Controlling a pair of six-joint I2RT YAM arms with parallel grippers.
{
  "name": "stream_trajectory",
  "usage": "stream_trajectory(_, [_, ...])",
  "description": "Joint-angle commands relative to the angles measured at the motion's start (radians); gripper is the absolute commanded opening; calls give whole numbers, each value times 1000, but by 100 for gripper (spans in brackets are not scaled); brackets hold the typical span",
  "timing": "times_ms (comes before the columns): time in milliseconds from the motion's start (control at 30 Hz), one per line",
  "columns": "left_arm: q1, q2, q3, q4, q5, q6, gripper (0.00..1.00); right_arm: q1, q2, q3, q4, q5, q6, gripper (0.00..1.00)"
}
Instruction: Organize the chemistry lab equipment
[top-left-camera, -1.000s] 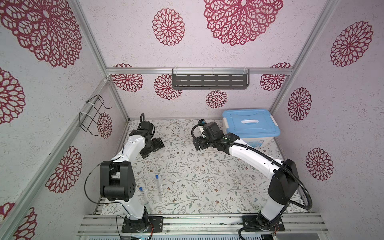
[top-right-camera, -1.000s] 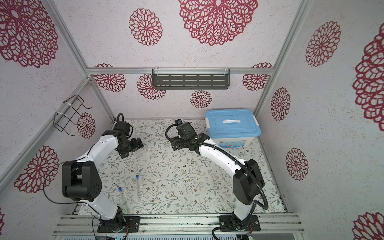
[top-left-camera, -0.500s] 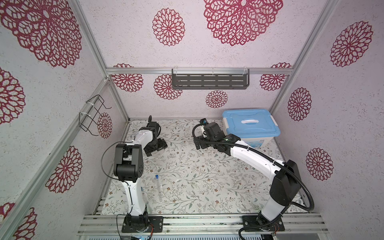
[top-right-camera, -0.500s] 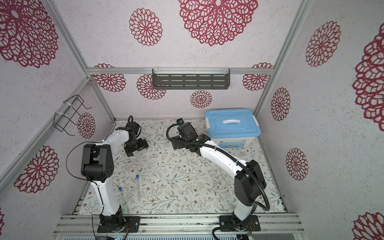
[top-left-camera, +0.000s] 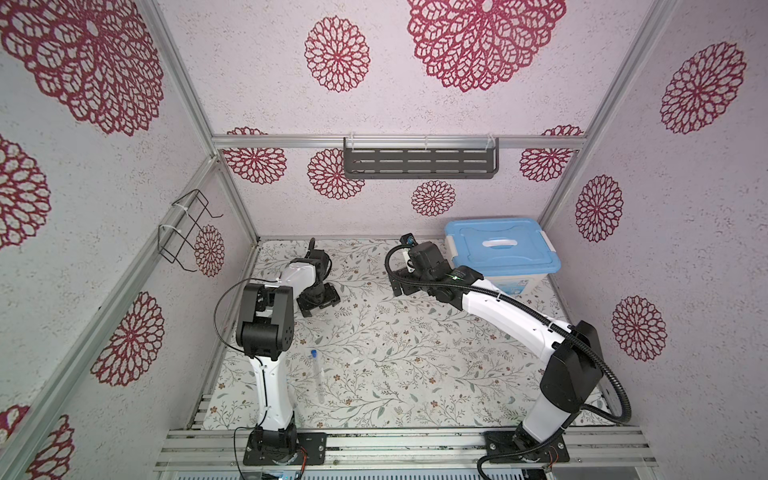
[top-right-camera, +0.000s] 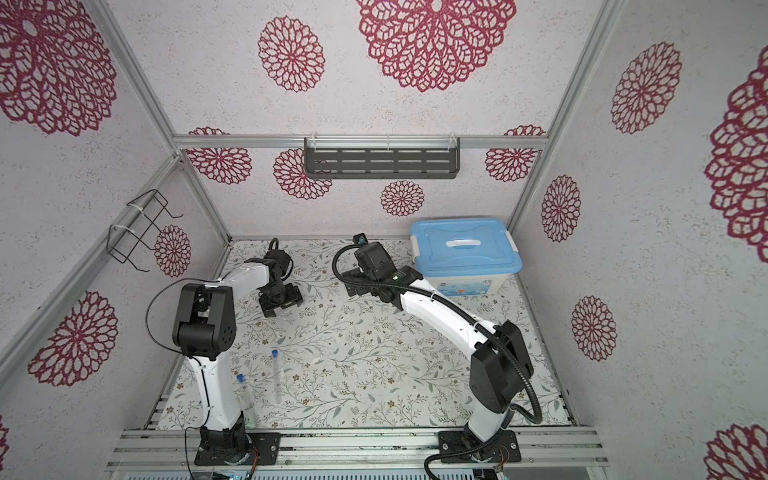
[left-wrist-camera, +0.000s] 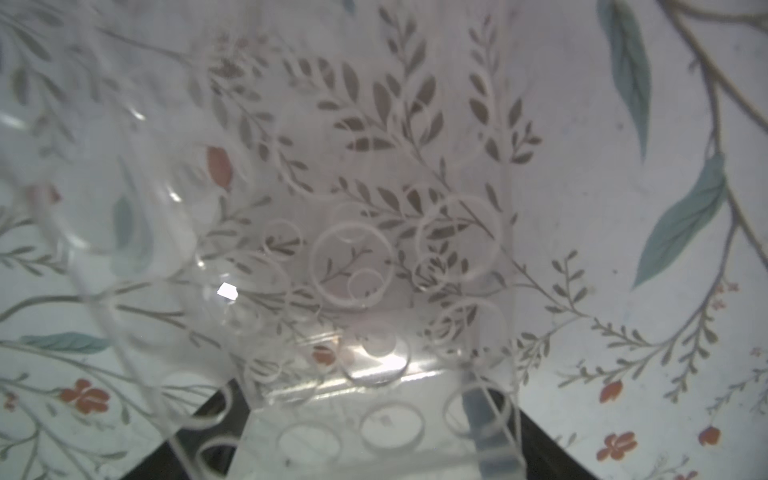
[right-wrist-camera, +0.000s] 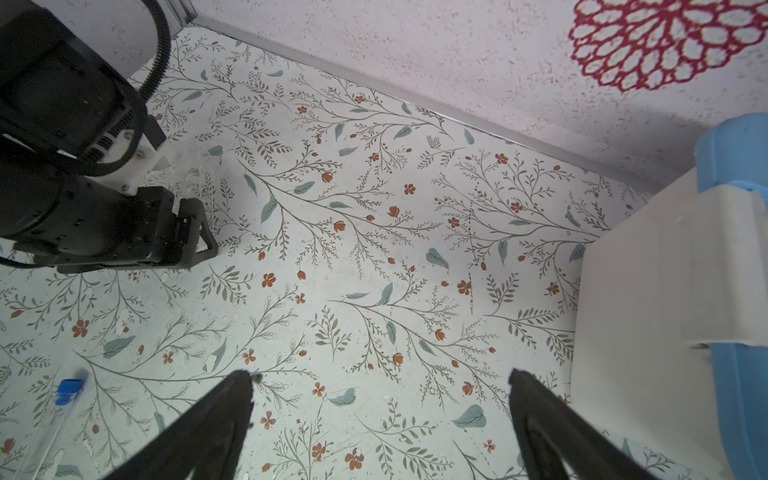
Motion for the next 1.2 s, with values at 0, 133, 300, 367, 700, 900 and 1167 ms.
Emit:
stream_trajectory(0, [-33,-47,-16,1,24,-4,82,3,-56,23,0,19,-9,99])
stream_trajectory(133, [-63,-77,-48,9,23,32,76,3,-65,14,11,24,-10,99])
stream_trajectory(300, [-67,-86,-52,-40,-79,-8,98,3,-71,4,16,19,-9,99])
stream_trajectory(367, [-67,-79,-38,-30,-92,-31,100,3,-75,-6,24,19,-1,99])
stream_trajectory(700, [-59,54,117,-17,-122,-160,98,3,-90,-5,33,-11,33,99])
stream_trajectory(900, [-60,119,159,-27,-129,-228,100,3,-95,29,15,-40,45,99])
stream_trajectory(1167, [-54,68,95,55,-186,-318,90,3,-70,46,33,-75,41,99])
